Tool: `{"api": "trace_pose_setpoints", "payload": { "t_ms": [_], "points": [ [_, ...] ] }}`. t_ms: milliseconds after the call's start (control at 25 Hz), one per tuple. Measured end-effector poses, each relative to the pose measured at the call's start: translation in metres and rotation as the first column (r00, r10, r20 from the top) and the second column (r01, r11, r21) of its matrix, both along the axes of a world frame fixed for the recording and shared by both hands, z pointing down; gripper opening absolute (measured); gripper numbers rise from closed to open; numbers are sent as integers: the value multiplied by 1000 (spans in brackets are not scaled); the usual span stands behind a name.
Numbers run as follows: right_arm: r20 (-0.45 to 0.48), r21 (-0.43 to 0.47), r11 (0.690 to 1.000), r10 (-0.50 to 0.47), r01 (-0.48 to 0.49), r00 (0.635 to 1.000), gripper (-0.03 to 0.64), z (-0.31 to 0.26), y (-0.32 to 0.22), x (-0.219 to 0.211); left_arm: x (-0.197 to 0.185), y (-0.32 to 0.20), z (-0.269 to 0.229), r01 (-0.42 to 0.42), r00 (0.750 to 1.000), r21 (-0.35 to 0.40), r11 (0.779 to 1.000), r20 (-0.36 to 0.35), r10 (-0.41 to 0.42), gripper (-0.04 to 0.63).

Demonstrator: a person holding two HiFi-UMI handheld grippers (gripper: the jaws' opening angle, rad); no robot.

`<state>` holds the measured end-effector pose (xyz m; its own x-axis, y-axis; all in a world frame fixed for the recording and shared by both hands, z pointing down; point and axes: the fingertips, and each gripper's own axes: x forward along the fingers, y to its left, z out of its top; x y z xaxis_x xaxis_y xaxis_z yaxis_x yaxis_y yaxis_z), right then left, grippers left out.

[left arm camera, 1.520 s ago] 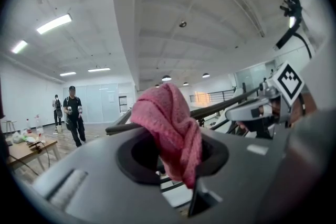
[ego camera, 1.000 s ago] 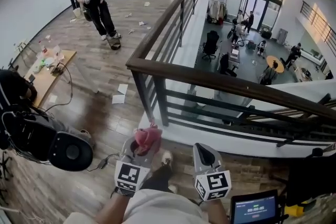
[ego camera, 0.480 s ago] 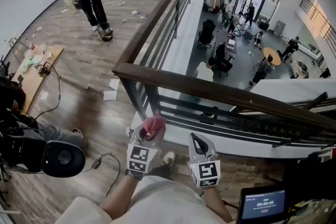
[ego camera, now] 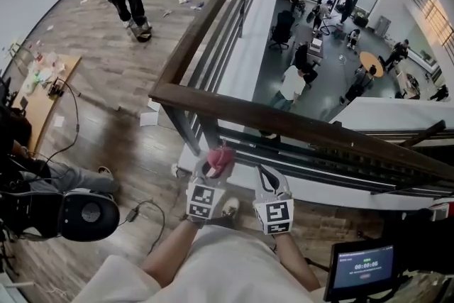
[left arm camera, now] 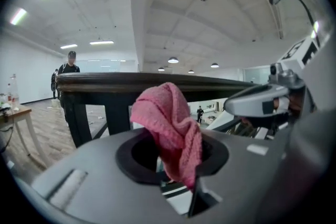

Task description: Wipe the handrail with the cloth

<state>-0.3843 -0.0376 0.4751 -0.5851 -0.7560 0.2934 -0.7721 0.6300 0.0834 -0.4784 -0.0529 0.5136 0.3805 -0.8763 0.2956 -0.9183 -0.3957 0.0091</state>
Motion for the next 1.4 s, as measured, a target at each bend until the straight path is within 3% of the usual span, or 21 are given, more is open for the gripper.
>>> {"api": "trace_pose_setpoints", "payload": {
  "t_ms": [120, 480, 760, 1000, 1080, 1280, 1400],
  "points": [
    [4, -24, 999, -23, 24, 1000, 3, 7, -7, -16, -9, -16, 8, 15, 1000, -23, 1000, -12, -15, 124],
    [11, -57, 998, 25, -24, 1000, 3, 13, -24, -24, -16, -49, 47, 20, 998, -89, 996, 53, -15, 126],
    [25, -93, 994, 53, -50, 998, 3, 20, -29, -16, -19, -75, 67, 57, 998, -120, 991, 2, -57, 109],
    [41, -104, 992, 77, -73, 996, 3, 25, -23, 1, -21, -85, 88, 131, 991, -143, 981, 36, -127, 101],
    [46, -108, 991, 87, -82, 995, 3, 25, -27, 2, -25, -91, 94, 148, 989, -160, 976, 52, -142, 127],
    [52, -122, 990, 83, -76, 995, 3, 28, -29, 5, -36, -94, 119, 220, 973, -209, 953, 112, -200, 127],
    [45, -114, 991, 74, -68, 996, 3, 28, -31, 8, -35, -94, 125, 218, 973, -214, 952, 119, -197, 126]
  ]
}}
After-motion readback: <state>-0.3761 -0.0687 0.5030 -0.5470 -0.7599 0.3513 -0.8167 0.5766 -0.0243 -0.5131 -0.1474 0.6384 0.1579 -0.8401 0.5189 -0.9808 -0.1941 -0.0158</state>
